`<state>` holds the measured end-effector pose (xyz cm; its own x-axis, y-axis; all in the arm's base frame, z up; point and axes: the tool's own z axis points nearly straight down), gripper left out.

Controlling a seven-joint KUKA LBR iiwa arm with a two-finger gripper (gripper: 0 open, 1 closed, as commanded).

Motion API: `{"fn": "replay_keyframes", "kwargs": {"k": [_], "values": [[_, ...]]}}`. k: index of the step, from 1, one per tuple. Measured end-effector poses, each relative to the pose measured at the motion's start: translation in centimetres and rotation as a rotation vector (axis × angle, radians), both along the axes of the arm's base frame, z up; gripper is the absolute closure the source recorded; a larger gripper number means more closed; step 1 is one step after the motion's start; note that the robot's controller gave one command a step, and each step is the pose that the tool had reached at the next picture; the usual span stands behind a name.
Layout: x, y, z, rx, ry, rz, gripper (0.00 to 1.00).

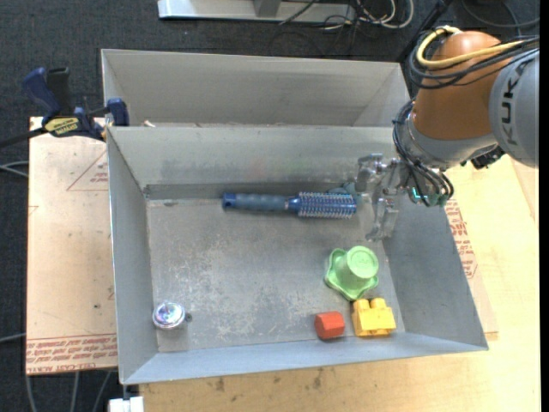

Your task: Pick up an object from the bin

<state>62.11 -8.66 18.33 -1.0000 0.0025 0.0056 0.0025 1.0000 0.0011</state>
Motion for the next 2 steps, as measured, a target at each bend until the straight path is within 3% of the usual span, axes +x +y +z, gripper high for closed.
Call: {"fn": "replay_keyframes", "kwargs": {"k": [1,2], "values": [[2.1,7.0,-11.2,-0.001,-0.019,-0.06,0.0],[1.0,12.5,-8.0,0.002,-0.013,-0.031,0.0]]}}
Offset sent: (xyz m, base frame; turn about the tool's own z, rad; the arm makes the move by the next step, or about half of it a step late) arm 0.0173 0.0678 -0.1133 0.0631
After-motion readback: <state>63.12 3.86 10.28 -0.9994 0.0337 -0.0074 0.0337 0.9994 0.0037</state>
